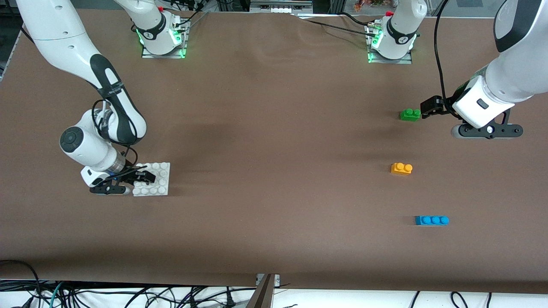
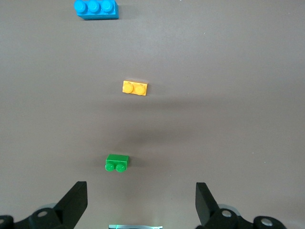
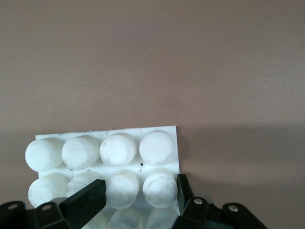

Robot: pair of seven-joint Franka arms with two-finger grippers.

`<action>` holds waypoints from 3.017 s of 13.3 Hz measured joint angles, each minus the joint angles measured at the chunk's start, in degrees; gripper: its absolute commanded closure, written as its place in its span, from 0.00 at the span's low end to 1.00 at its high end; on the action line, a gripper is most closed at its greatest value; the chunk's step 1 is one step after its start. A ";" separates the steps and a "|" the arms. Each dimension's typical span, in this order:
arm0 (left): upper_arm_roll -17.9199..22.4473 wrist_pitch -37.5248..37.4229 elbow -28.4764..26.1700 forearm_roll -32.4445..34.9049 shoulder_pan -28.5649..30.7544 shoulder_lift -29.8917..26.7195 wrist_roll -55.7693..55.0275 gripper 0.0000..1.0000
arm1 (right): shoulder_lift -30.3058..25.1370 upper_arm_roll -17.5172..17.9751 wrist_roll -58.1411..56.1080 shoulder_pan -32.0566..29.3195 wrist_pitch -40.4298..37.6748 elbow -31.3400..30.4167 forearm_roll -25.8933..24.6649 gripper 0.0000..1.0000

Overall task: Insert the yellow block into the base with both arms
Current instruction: 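Slide the white base plate toward the table middle with the right gripper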

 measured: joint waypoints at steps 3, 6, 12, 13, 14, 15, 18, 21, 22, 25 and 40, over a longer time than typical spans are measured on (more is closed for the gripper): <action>0.00 0.00 0.03 0.00 0.00 0.02 0.00 0.00 | 0.29 0.14 4.57 3.23 1.10 0.16 0.01 0.31; 0.00 -0.04 0.03 0.00 0.00 0.03 0.00 0.00 | 1.21 0.18 8.68 6.79 1.13 1.72 0.01 0.31; -0.80 -0.17 0.11 0.00 0.00 0.03 0.00 0.00 | 3.74 0.08 11.21 11.55 1.10 5.74 0.00 0.31; -0.80 -0.17 0.11 0.00 0.01 0.03 0.00 0.00 | 4.23 0.04 11.54 12.65 1.10 6.55 -0.01 0.31; -0.80 -0.17 0.11 0.00 0.01 0.03 0.00 0.00 | 4.67 -0.09 11.78 13.77 1.10 7.24 -0.01 0.31; -0.80 -0.17 0.12 0.00 0.01 0.03 0.00 0.00 | 4.99 -0.42 11.88 14.98 1.10 7.75 -0.01 0.31; -0.80 -0.17 0.16 0.00 0.01 0.03 0.00 0.00 | 5.56 -1.57 11.93 19.06 1.10 8.68 -0.01 0.31; -0.81 -0.17 0.19 0.00 0.01 0.03 0.00 0.00 | 6.13 -1.75 15.60 22.97 1.10 9.62 -0.01 0.31; -0.81 -0.17 0.20 0.00 0.01 0.03 0.00 0.00 | 6.35 -1.86 17.67 24.25 1.10 9.98 -0.01 0.31; -0.81 -0.17 0.20 0.00 0.01 0.03 0.00 0.00 | 7.02 -2.40 24.27 27.14 0.93 11.14 -0.01 0.31; -0.82 -0.17 0.21 0.00 0.01 0.03 0.00 0.00 | 10.80 -4.84 39.90 40.70 -0.66 17.68 0.01 0.31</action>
